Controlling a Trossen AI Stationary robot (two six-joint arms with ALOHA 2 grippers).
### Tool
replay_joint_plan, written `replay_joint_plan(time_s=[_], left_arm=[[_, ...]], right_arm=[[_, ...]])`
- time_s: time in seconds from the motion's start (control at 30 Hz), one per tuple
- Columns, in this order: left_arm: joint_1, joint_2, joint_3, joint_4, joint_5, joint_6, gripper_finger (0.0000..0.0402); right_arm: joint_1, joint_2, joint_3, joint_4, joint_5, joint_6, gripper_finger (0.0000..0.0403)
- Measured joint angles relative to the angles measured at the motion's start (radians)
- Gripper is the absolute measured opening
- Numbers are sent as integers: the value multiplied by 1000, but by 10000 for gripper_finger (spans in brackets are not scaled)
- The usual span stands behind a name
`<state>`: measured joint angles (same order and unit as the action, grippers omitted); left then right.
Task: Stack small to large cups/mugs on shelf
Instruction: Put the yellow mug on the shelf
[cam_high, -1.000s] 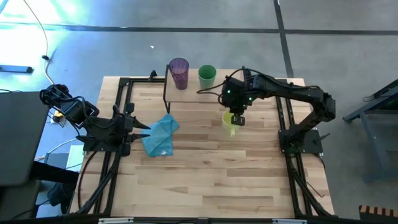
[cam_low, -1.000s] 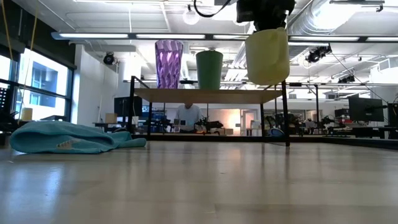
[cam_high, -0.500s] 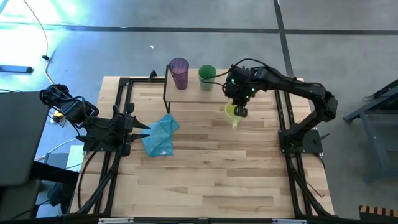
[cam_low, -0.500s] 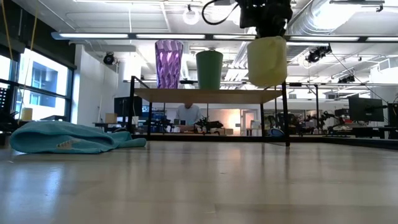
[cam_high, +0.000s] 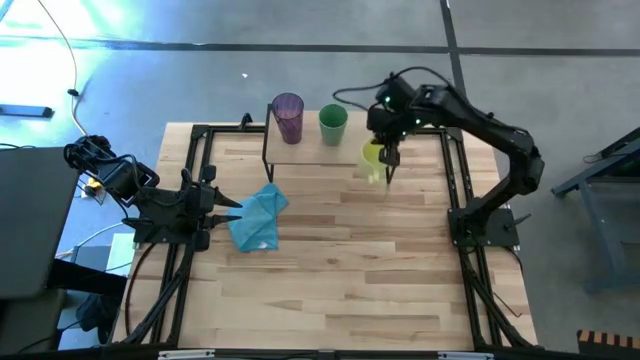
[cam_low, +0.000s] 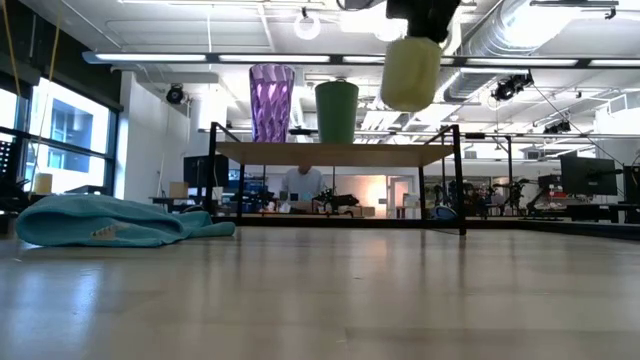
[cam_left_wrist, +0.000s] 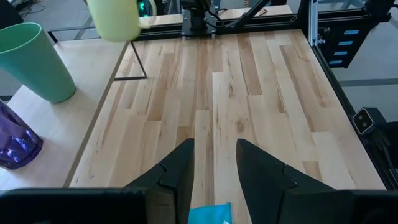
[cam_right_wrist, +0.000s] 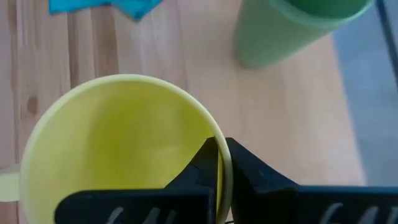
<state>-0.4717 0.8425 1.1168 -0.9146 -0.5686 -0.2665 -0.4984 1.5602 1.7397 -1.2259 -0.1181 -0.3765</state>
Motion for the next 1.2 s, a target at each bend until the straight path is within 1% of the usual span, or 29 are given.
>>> replay_joint_plan(time_s=[0.17, 0.3, 0.47, 0.83, 1.2], left_arm=[[0, 0, 0, 1, -15, 0, 108], [0, 0, 0, 2, -21, 0, 108], [0, 0, 0, 18, -27, 0, 108], [0, 0, 0, 29, -27, 0, 108], [0, 0, 0, 30, -27, 0, 108]], right_arm=[[-26, 0, 103, -41, -4, -16, 0], [-48, 0, 150, -58, -3, -20, 0], [-81, 9, 154, -58, -6, -36, 0], [-166, 92, 154, -53, -40, -98, 0], [-245, 145, 169, -50, -60, -176, 0]])
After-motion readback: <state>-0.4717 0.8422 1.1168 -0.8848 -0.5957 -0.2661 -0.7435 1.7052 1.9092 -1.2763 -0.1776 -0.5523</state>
